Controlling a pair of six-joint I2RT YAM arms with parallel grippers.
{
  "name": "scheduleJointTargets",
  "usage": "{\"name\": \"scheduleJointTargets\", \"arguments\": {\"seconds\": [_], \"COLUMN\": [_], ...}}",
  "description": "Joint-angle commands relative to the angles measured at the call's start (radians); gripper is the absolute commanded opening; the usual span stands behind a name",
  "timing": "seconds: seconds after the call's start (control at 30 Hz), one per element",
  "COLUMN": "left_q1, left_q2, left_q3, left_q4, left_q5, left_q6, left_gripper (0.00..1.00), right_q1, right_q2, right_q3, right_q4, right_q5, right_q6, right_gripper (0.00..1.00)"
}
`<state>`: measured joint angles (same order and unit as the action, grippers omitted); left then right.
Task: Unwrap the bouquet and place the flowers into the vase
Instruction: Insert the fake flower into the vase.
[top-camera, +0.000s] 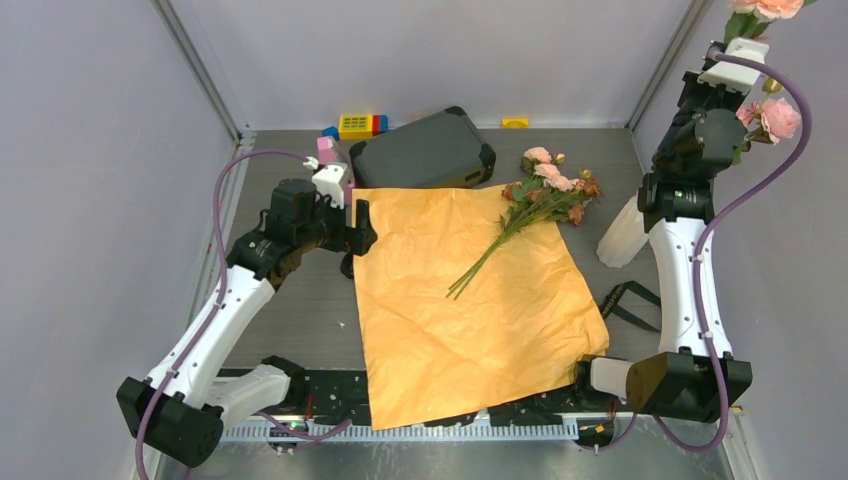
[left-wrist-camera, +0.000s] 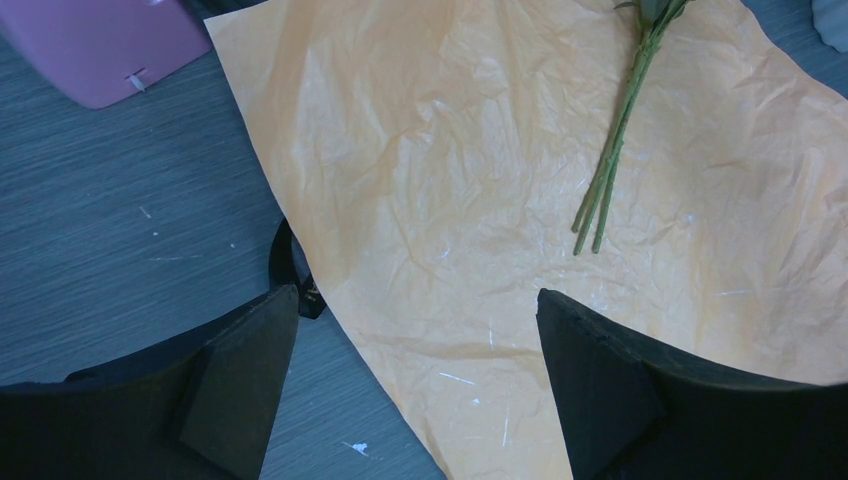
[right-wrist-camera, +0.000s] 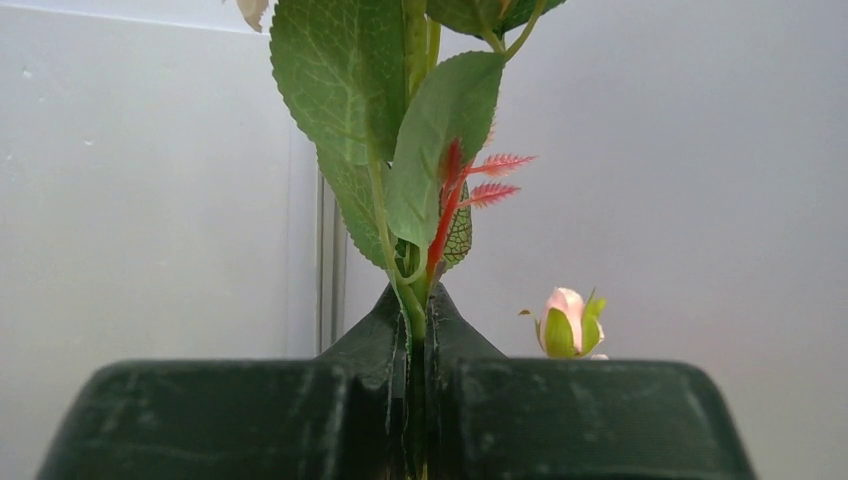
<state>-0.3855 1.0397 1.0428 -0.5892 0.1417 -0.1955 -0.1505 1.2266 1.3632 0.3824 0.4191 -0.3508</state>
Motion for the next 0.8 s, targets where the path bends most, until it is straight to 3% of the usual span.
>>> {"name": "scheduleJointTargets", "arguments": {"seconds": [0.0,0.37,0.77], "left_q1": [0.004,0.004,0.004], "left_q2": [-0.014,-0.015,-0.013], "left_q3": [-0.001,-0.004,-0.004], "left_q4": [0.017,0.018,0.020], "left_q5": [0.006,0.001,0.012], "left_q6": [0.018,0.024,0.022], "left_gripper": [0.91,0.92,0.92], "right_q1": [-0.016,-0.026,-0.025], "right_q2": [0.004,0.029,0.037], "right_q3": [-0.019,-0.165,-0.287], "right_q4": [0.105,0.232,0.323], "right_q5": [-0.026,-0.017,0.105], "right_q6": [-0.005,-0.047,-0.125], "right_gripper": [0.00,0.00,0.00]}}
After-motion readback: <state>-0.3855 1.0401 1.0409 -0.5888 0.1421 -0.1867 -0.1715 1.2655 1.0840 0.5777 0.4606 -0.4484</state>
